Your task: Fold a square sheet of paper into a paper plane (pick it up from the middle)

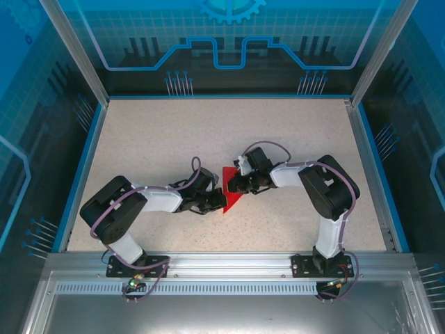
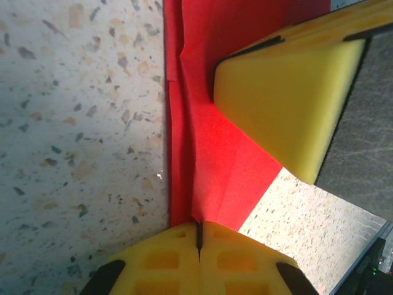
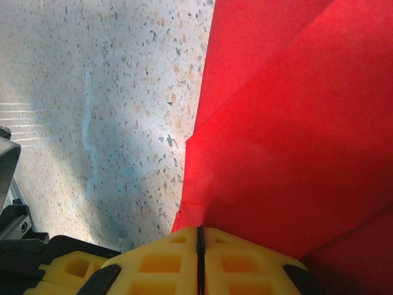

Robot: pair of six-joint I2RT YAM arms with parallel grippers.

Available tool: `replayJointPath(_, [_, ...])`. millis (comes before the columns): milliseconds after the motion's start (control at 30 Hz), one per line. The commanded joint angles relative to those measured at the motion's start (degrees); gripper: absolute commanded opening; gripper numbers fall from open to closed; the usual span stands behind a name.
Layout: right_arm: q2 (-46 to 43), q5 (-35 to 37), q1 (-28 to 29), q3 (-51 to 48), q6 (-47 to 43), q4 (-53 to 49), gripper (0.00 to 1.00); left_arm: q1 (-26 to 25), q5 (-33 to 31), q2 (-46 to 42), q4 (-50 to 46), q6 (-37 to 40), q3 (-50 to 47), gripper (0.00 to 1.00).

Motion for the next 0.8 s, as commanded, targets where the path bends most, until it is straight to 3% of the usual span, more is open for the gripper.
replayJointPath(0, [2.4, 1.7, 0.9, 0.5, -1.0, -1.5, 0.08, 0.6, -1.7, -0.2, -5.6, 0.3, -1.4, 0.05])
replayJointPath(300, [2.6, 1.5, 0.8, -0.1, -0.9, -1.3, 0.08, 0.5, -5.3, -3.1, -12.2, 3.1, 1.4, 0.31])
replayJointPath(767, [2.1, 0.8, 0.9, 0.0, -0.5, -0.8, 0.08, -0.4, -7.8, 1.6, -19.9, 8.1, 8.6, 0.35])
